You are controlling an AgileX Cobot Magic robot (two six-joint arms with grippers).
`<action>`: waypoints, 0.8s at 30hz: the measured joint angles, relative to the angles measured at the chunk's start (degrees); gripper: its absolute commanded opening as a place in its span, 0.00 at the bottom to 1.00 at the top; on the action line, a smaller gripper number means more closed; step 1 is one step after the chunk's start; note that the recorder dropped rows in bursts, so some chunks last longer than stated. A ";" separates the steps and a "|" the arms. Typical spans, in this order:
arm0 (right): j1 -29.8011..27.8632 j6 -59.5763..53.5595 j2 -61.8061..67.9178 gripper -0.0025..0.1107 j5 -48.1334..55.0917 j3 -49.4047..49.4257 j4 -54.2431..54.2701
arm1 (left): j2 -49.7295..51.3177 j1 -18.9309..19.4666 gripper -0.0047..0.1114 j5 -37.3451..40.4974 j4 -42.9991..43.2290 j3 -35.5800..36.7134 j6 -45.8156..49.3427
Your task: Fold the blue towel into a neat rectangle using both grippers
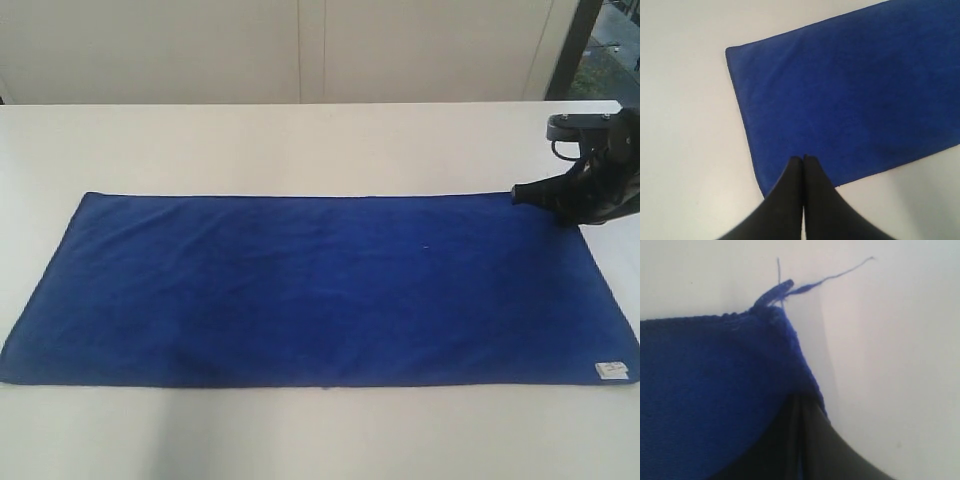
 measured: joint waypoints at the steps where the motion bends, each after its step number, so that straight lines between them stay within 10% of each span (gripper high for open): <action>1: -0.09 0.00 0.00 0.02 0.26 -0.16 -0.11 | 0.00 0.00 0.04 0.00 0.00 0.00 0.00; 24: -3.98 0.00 -7.14 0.02 5.90 -1.67 0.62 | 0.00 0.00 0.04 0.00 0.00 0.00 0.00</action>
